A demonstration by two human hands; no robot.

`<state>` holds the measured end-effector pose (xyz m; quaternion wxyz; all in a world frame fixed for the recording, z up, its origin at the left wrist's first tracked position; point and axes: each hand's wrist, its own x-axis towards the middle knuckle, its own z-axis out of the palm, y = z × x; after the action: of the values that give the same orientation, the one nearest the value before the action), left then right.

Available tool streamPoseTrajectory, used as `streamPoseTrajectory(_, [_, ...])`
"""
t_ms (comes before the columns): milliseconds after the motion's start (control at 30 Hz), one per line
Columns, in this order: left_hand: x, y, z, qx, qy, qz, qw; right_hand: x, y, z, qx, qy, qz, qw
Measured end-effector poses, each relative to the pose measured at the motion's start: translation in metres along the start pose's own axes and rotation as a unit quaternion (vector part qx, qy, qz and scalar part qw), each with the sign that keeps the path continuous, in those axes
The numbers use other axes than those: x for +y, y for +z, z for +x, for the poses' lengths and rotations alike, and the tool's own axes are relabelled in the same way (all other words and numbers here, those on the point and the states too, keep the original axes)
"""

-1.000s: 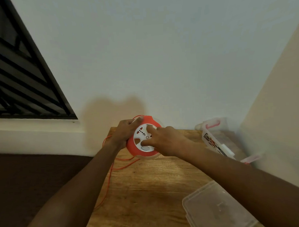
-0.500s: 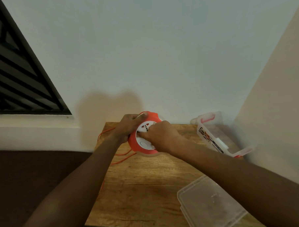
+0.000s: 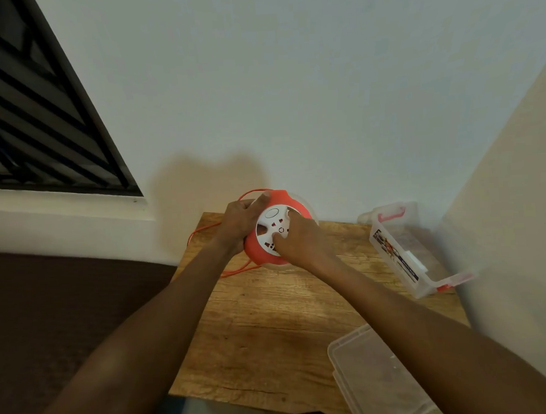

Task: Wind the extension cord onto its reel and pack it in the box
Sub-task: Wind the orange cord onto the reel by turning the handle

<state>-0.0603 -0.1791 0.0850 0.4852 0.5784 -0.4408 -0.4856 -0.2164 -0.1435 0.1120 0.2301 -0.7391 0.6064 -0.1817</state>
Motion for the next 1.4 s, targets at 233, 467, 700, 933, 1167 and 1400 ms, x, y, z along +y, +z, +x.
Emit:
streamPoseTrajectory(233, [0.003,-0.013,0.003,-0.015,-0.028,0.021,0.999,0.017,-0.014,0.004,0.038,-0.299,-0.325,0.896])
streamPoseTrajectory(467, [0.004,-0.017,0.004,-0.052,-0.015,0.043,0.998,0.007,-0.027,0.011,-0.052,-0.408,-0.436,0.8])
streamPoseTrajectory(700, [0.01,-0.02,0.001,-0.048,-0.024,0.031,0.998,-0.013,-0.025,0.007,0.011,-0.34,-0.471,0.814])
streamPoseTrajectory(933, [0.006,-0.02,-0.003,-0.031,-0.011,0.052,0.998,-0.009,-0.005,0.002,0.02,-0.256,-0.368,0.894])
streamPoseTrajectory(1167, [0.005,-0.001,-0.008,-0.012,0.012,-0.018,1.0,-0.018,0.003,0.013,-0.064,-0.01,0.049,0.997])
streamPoseTrajectory(1400, [0.002,-0.018,-0.007,0.009,-0.004,0.002,1.0,0.011,0.0,-0.004,0.034,-0.256,-0.24,0.936])
